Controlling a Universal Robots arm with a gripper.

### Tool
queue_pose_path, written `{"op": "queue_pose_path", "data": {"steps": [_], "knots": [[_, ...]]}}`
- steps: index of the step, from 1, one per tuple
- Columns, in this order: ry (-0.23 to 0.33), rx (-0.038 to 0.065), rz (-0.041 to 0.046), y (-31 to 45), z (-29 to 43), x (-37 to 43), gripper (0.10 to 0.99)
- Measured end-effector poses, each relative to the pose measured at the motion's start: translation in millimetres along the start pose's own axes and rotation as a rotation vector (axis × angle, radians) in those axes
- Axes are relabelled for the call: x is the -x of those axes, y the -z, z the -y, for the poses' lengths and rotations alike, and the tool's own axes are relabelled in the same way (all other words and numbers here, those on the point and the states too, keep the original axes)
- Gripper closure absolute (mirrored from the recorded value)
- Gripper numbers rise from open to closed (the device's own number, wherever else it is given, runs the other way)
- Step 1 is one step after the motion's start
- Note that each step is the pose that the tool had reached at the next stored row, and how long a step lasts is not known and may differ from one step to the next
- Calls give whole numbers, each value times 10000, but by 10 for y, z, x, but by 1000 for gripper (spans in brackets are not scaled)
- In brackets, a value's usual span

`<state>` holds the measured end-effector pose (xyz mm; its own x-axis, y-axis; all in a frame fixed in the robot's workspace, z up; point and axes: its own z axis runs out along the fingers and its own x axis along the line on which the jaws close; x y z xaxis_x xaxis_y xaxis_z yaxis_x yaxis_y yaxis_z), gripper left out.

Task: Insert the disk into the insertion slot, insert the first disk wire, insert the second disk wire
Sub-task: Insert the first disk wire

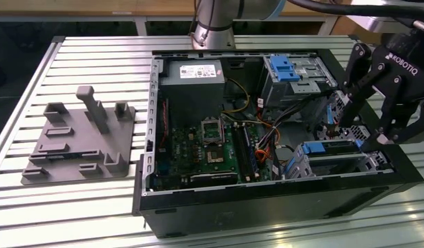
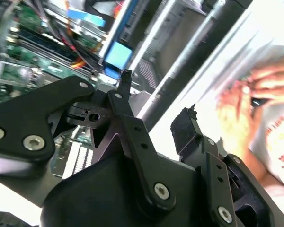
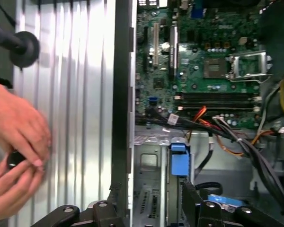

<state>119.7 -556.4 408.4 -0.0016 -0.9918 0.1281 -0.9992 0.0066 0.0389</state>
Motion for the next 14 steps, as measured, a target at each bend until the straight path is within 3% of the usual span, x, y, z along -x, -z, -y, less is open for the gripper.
{"op": "queue_pose_path", "data": {"steps": [7,10,12,14], "knots": [[-52,-17,-1279,8,-1,78,471],[-70,-18,-1735,11,0,173,471],[-75,-19,-1835,12,4,261,471],[-75,-19,-1835,14,11,351,471]]}}
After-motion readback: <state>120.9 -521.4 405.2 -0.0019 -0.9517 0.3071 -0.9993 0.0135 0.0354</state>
